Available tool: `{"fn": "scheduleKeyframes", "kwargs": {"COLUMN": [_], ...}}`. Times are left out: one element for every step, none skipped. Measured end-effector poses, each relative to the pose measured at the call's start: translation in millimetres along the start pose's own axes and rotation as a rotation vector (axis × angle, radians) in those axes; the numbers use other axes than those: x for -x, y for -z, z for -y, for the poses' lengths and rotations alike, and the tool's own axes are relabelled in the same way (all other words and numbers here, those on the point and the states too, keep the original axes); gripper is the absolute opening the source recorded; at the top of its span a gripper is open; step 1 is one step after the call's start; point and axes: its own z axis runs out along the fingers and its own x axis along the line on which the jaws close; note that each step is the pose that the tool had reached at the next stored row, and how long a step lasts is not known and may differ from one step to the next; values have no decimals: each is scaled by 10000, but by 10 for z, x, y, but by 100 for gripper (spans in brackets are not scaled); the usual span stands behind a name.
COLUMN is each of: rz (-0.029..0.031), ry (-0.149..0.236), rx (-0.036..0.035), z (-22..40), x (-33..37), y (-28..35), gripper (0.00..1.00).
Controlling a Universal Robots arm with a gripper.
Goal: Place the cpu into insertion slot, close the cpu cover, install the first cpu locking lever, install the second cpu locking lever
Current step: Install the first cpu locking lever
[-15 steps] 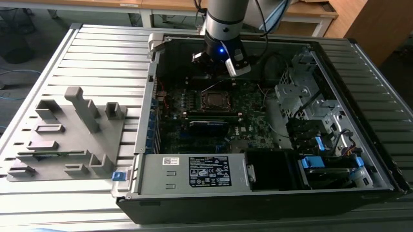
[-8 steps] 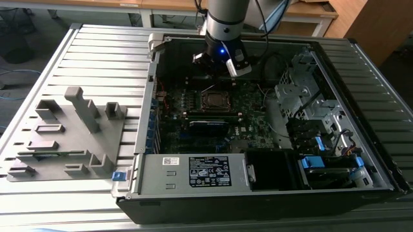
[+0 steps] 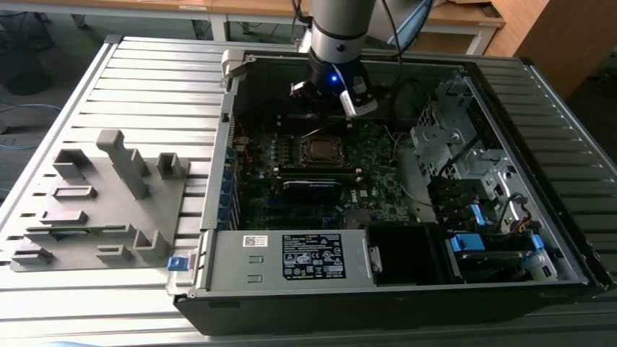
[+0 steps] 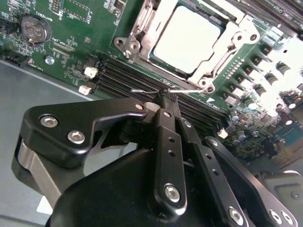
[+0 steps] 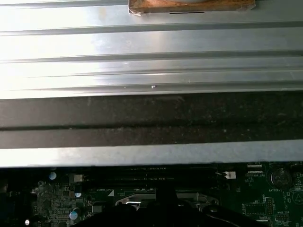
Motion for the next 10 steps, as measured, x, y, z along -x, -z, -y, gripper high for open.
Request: {"fn": "scheduleKeyframes", "kwargs": {"rz": [0, 1, 1, 1, 1, 1, 2, 2, 1, 1], "ry": [-1, 0, 0, 0, -1, -1, -1, -1, 0, 0], "rx": [-5, -10, -15, -22, -28, -30, -30, -30, -31, -32], "z": [0, -1, -1, -1, -1, 0, 2, 3, 3, 3], "x": [12, 23, 29, 31, 31, 31, 32, 32, 32, 32], "y": [-3, -6, -9, -12, -17, -26, -36, -44, -50, -52], "gripper": [11, 11, 11, 11, 11, 11, 11, 11, 11, 11]}}
